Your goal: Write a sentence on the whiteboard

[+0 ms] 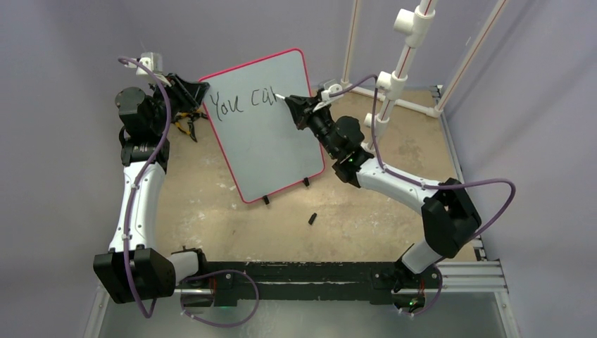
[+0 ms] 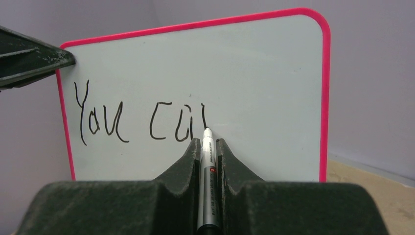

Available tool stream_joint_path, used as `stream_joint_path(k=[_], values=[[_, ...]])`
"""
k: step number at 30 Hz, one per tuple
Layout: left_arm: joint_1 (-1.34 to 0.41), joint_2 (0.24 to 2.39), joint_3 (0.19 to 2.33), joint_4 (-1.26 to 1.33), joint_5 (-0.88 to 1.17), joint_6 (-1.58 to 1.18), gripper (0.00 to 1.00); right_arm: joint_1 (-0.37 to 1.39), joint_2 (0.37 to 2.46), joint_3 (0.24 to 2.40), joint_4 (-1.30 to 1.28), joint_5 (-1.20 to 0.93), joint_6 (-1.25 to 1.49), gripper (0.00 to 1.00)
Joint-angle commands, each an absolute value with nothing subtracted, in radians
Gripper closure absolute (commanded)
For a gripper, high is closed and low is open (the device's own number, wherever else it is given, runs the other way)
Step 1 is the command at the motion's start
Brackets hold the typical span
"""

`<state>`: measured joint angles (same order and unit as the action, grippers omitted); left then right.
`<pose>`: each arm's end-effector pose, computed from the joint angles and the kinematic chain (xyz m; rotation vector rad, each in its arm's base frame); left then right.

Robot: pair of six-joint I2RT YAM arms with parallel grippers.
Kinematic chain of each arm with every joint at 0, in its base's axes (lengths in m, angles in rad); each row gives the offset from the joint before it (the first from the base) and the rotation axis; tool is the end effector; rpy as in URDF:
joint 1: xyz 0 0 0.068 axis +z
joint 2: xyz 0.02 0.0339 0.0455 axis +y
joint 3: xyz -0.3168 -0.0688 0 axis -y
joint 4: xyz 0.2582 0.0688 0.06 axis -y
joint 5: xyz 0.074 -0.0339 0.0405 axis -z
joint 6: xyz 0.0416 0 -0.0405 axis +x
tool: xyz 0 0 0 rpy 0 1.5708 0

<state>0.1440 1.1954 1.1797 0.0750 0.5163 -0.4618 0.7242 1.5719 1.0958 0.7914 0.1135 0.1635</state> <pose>0.2731 0.0188 0.4707 -0.0462 1.5532 -0.6413 0.2930 0.2529 0.4011 -0.2587 1.2620 0.6941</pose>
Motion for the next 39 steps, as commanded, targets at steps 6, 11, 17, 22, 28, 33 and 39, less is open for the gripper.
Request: stream_joint_path(k=[6, 11, 17, 22, 28, 33, 39], values=[[0.153, 1.200, 1.171, 0.110, 0.533, -0.474, 0.74, 0.719, 1.604, 1.186, 0.834, 0.116, 0.146, 1.00], [0.153, 1.200, 1.169, 0.113, 0.537, -0.474, 0.75, 0.719, 1.612, 1.196, 0.827, 0.115, 0.144, 1.00], [0.155, 1.201, 1.169, 0.114, 0.537, -0.474, 0.75, 0.719, 1.610, 1.196, 0.825, 0.146, 0.144, 1.00], [0.155, 1.201, 1.169, 0.115, 0.538, -0.476, 0.75, 0.719, 1.597, 1.185, 0.831, 0.179, 0.144, 1.00], [0.155, 1.200, 1.169, 0.115, 0.537, -0.476, 0.75, 0.715, 1.582, 1.165, 0.828, 0.208, 0.143, 1.00], [0.155, 1.200, 1.169, 0.113, 0.537, -0.476, 0.75, 0.713, 1.570, 1.147, 0.825, 0.221, 0.143, 1.00], [0.155, 1.199, 1.169, 0.113, 0.533, -0.476, 0.75, 0.712, 1.559, 1.122, 0.823, 0.218, 0.140, 1.00]])
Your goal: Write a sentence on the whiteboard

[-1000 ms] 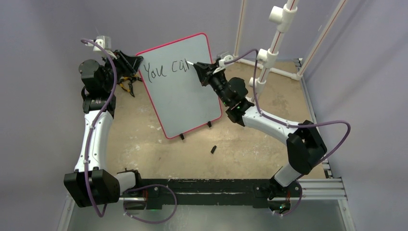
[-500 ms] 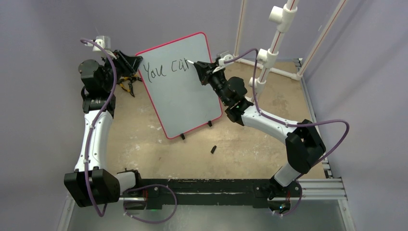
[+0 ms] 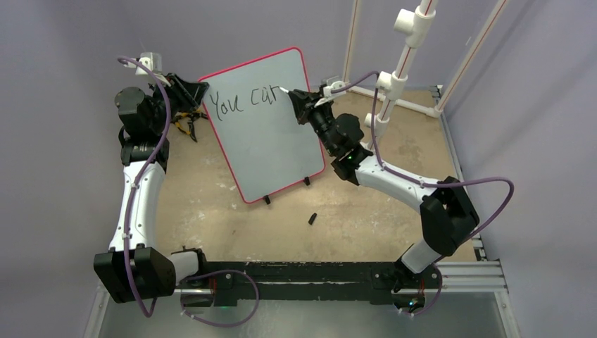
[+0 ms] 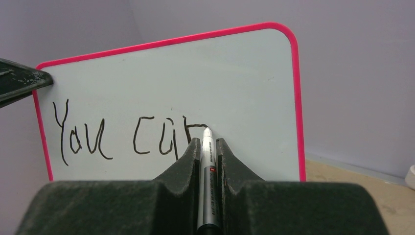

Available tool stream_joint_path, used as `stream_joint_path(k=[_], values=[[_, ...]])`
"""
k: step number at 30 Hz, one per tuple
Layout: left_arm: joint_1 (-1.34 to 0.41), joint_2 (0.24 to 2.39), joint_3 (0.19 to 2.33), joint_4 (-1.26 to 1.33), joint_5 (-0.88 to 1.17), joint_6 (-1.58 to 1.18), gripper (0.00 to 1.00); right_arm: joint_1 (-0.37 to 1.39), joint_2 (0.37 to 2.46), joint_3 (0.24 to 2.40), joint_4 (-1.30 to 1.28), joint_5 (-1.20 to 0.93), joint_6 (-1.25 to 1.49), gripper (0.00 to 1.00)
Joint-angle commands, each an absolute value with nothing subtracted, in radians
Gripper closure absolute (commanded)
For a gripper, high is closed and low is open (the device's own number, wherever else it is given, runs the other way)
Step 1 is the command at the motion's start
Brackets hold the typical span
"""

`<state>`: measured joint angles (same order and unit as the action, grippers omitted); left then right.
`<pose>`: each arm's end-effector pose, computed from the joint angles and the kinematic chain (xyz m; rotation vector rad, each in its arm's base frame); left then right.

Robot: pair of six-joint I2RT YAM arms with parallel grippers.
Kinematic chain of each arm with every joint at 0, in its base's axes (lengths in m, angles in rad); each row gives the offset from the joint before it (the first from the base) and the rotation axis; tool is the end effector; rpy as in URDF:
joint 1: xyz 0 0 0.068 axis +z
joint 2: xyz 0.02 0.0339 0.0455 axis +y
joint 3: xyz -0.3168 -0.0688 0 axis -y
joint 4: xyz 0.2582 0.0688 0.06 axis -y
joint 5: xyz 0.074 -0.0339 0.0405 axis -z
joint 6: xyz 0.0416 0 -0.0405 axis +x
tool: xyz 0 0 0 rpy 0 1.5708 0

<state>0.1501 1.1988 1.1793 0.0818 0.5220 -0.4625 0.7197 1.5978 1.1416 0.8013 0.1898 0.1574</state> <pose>0.2740 0.0205 0.4704 -0.0455 1.5506 -0.6408 0.3021 0.2544 0.4092 -0.1837 1.2443 0.6453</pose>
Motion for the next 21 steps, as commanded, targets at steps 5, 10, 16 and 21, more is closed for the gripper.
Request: stream_joint_path(k=[5, 10, 16, 21], values=[[0.154, 1.198, 1.167, 0.115, 0.532, -0.474, 0.75, 0.713, 1.551, 1.093, 0.832, 0.238, 0.135, 1.00], [0.155, 1.197, 1.166, 0.115, 0.531, -0.475, 0.75, 0.713, 1.535, 1.057, 0.829, 0.235, 0.151, 1.00], [0.155, 1.195, 1.163, 0.119, 0.531, -0.476, 0.75, 0.713, 1.521, 1.037, 0.826, 0.235, 0.160, 1.00], [0.156, 1.202, 1.161, 0.122, 0.536, -0.478, 0.75, 0.714, 1.506, 1.049, 0.808, 0.233, 0.157, 1.00]])
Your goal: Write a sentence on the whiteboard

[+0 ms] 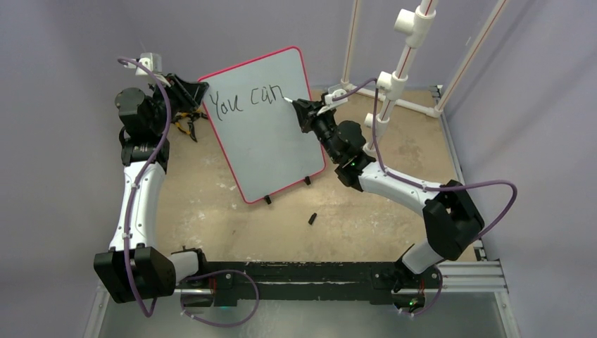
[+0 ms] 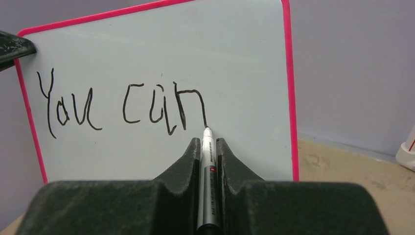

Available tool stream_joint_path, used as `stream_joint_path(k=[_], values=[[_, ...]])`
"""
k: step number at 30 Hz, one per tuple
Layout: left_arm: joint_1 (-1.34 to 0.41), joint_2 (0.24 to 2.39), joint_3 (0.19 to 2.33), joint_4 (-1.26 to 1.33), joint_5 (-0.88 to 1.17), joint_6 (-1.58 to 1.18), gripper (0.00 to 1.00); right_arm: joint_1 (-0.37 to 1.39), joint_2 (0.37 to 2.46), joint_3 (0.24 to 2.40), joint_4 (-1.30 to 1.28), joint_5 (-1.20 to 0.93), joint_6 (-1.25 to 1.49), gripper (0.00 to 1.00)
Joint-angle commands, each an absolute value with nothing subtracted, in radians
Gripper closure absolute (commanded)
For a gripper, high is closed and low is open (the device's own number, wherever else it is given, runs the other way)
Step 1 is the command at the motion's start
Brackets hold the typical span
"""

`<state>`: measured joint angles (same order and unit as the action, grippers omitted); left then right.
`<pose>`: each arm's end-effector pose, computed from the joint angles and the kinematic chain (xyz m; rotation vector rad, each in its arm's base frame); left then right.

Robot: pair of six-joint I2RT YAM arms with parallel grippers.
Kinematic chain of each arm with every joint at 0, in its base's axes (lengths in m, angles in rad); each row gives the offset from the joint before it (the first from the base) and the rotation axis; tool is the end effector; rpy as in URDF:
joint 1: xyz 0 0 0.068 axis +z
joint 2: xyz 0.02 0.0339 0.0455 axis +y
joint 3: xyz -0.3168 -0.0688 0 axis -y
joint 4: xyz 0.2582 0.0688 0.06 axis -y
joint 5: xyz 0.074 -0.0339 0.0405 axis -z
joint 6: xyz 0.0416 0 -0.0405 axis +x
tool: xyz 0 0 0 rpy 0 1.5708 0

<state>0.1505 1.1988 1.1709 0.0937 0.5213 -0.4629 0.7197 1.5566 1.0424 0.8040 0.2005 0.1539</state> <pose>0.2745 0.0207 0.4686 -0.0452 1.5474 -0.6396 0.2911 0.2441 0.3883 -0.1945 1.2976 0.6195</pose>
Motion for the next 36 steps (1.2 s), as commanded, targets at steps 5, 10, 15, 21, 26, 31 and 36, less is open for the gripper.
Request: stream_joint_path(k=[5, 10, 15, 21, 26, 31, 36], values=[[0.167, 1.207, 1.152, 0.129, 0.537, -0.479, 0.75, 0.714, 1.485, 1.066, 0.775, 0.203, 0.153, 1.00], [0.181, 1.218, 1.137, 0.148, 0.561, -0.489, 0.75, 0.715, 1.451, 1.061, 0.743, 0.158, 0.153, 1.00], [0.191, 1.232, 1.119, 0.176, 0.582, -0.500, 0.75, 0.715, 1.396, 1.050, 0.693, 0.102, 0.159, 1.00], [0.198, 1.243, 1.105, 0.209, 0.618, -0.523, 0.76, 0.730, 1.334, 1.049, 0.635, 0.030, 0.186, 1.00], [0.202, 1.234, 1.102, 0.208, 0.618, -0.515, 0.77, 0.802, 1.374, 1.086, 0.655, -0.019, 0.217, 1.00], [0.203, 1.232, 1.099, 0.206, 0.619, -0.513, 0.77, 0.856, 1.486, 1.143, 0.725, -0.094, 0.240, 1.00], [0.205, 1.234, 1.098, 0.202, 0.614, -0.508, 0.77, 0.875, 1.578, 1.194, 0.764, -0.108, 0.245, 1.00]])
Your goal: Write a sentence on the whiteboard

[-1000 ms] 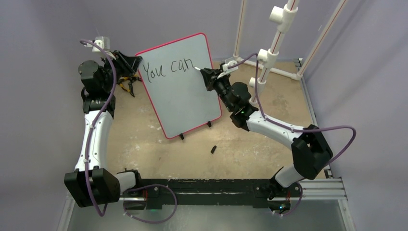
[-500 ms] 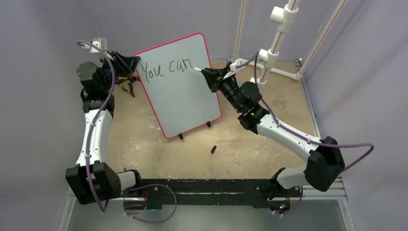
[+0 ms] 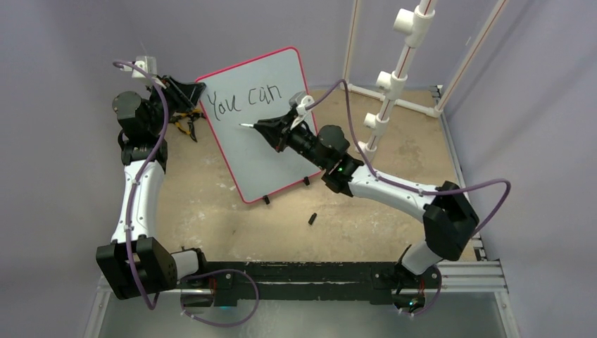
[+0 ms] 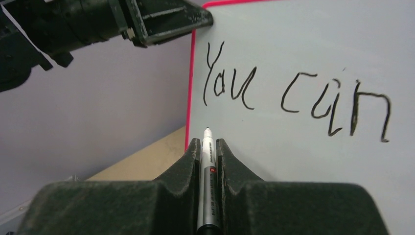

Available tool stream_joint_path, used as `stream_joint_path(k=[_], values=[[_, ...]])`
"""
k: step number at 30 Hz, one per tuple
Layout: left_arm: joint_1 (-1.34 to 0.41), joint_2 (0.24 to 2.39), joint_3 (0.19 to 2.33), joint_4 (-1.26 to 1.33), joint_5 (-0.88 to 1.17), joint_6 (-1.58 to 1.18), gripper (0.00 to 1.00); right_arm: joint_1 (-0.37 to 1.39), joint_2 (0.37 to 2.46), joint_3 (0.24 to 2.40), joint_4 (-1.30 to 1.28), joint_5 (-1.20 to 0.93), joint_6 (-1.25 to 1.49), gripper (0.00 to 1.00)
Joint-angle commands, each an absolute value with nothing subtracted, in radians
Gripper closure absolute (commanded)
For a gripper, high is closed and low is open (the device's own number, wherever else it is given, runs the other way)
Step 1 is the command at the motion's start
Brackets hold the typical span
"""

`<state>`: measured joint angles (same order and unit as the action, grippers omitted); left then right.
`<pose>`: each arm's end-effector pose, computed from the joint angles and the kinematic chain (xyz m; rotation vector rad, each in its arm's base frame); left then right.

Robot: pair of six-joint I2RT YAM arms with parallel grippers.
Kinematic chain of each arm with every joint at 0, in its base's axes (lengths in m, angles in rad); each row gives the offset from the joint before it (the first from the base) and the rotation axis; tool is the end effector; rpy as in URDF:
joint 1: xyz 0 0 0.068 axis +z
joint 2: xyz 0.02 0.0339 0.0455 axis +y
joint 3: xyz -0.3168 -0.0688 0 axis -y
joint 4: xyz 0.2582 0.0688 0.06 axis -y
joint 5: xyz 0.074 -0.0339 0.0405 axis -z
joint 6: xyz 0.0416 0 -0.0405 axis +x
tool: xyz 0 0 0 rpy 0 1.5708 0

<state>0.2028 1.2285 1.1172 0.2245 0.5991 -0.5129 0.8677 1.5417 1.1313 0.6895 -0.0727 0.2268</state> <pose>0.2835 0.0343 0.4551 -0.0376 1.5148 -0.6847 0.2450 0.2937 0.4140 -0.4891 1.2660 0.9780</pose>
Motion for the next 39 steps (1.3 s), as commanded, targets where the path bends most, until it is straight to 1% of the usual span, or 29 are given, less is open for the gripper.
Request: stream_joint_path(k=[1, 20, 39], values=[[0.205, 1.236, 1.099, 0.203, 0.616, -0.508, 0.77, 0.878, 1.590, 1.201, 0.765, -0.114, 0.245, 1.00], [0.223, 1.238, 1.090, 0.236, 0.643, -0.534, 0.78, 0.919, 1.736, 1.295, 0.715, -0.151, 0.220, 1.00], [0.230, 1.229, 1.082, 0.280, 0.690, -0.546, 0.79, 0.931, 1.787, 1.327, 0.690, -0.056, 0.201, 1.00]])
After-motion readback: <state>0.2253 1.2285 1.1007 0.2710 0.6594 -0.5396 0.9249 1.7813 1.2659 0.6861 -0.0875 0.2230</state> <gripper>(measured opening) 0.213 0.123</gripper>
